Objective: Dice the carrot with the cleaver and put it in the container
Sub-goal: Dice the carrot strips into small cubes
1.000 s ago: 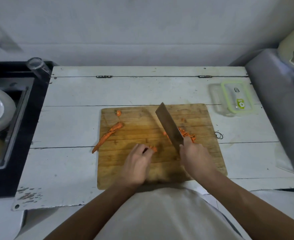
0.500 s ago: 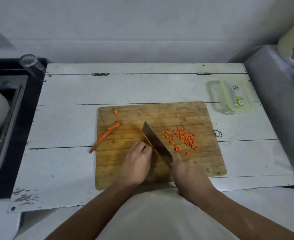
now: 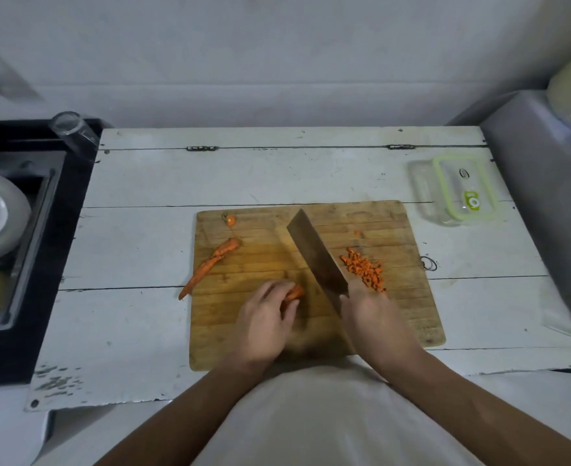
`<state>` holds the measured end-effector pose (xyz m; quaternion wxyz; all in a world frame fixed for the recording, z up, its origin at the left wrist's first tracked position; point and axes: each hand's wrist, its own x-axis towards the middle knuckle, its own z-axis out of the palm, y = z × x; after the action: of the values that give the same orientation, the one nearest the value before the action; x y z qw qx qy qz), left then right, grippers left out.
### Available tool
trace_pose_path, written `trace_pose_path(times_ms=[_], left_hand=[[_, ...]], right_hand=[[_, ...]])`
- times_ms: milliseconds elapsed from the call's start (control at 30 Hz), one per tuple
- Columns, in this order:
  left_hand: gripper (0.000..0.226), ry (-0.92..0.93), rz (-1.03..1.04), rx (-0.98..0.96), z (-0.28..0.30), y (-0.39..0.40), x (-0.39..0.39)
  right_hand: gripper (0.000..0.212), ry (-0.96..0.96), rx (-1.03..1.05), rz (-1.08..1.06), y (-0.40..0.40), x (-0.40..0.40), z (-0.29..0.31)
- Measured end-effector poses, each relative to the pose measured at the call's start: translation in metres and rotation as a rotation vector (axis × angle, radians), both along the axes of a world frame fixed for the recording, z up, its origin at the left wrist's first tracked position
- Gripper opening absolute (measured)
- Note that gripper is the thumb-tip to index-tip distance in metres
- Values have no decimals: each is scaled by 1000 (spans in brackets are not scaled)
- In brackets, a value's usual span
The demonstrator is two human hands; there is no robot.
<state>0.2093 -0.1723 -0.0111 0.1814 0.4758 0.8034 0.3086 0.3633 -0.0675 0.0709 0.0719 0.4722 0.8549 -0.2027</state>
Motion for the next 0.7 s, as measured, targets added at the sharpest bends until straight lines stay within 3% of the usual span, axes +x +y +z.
trace_pose_path(times_ms=[200,500,700], left_hand=[[4,-263,221,-211,16,13,-2],[14,-198,234,-259,13,29,5],[9,-231,199,-212,17,22,6]], right_hand=[[21,-84,2,157,-18,2,5],[11,-135,-7,229,-21,-35,-6],[7,-20,-35,41,-4,-33,-8]])
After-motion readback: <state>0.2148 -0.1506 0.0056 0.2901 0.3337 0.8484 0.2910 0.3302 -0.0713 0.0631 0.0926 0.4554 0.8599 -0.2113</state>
